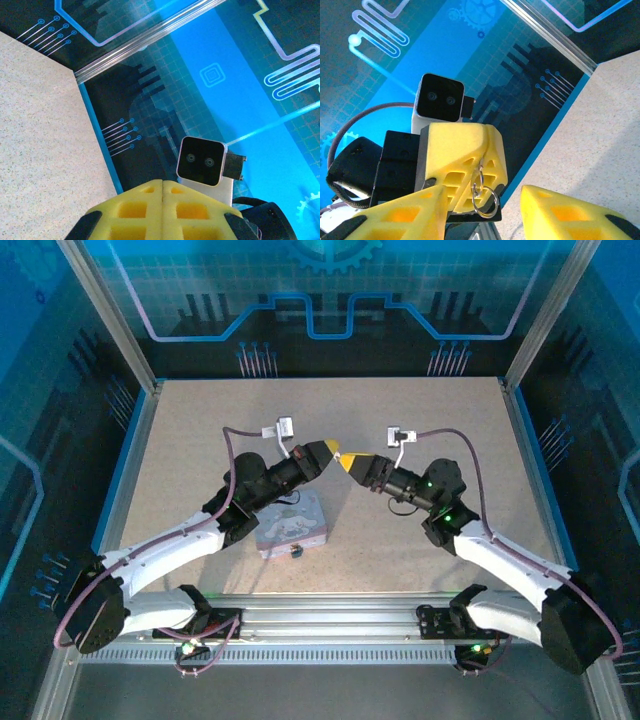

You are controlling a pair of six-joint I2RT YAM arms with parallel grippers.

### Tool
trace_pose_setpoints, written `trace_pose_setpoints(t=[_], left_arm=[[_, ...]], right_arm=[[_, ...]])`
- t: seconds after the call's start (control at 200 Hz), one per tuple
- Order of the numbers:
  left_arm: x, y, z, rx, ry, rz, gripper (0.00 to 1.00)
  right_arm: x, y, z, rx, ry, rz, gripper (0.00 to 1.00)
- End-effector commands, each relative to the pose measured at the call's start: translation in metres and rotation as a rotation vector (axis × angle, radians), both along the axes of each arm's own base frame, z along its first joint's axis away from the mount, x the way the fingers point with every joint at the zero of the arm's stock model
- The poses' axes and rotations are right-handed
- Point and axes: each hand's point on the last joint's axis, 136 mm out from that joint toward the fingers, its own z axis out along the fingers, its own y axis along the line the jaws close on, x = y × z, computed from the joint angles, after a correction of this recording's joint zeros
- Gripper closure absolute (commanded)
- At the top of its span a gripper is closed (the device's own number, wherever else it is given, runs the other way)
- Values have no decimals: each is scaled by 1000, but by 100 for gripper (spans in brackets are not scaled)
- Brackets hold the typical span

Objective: Unlock the padlock with the key

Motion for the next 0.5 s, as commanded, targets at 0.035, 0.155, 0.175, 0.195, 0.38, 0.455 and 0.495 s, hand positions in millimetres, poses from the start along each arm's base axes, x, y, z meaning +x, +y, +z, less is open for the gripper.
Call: trace_pose_setpoints(t=[0.035, 0.155, 0.175, 0.195, 0.38, 0.455, 0.495], left_arm=[[-4, -2, 13, -29, -43, -7, 100], [-4, -1, 12, -35, -39, -8, 100], [-4, -1, 11, -34, -37, -7, 100], [-4, -1, 11, -35, -37, -8, 100], [-4, 0, 10, -37, -36, -2, 100], [-4, 0, 10, -36, -35, 1, 100], [-4, 1, 10, -38, -35, 1, 100]], right_arm=[[-2, 9, 22, 50, -44, 25, 61], [-1, 11, 22, 51, -37, 25, 66], [-1, 12, 21, 50, -36, 27, 66], [-1, 11, 21, 51, -35, 25, 67], [1, 11, 19, 47, -20, 17, 76], [1, 12, 17, 45, -14, 16, 80], [1, 12, 16, 45, -11, 15, 81]])
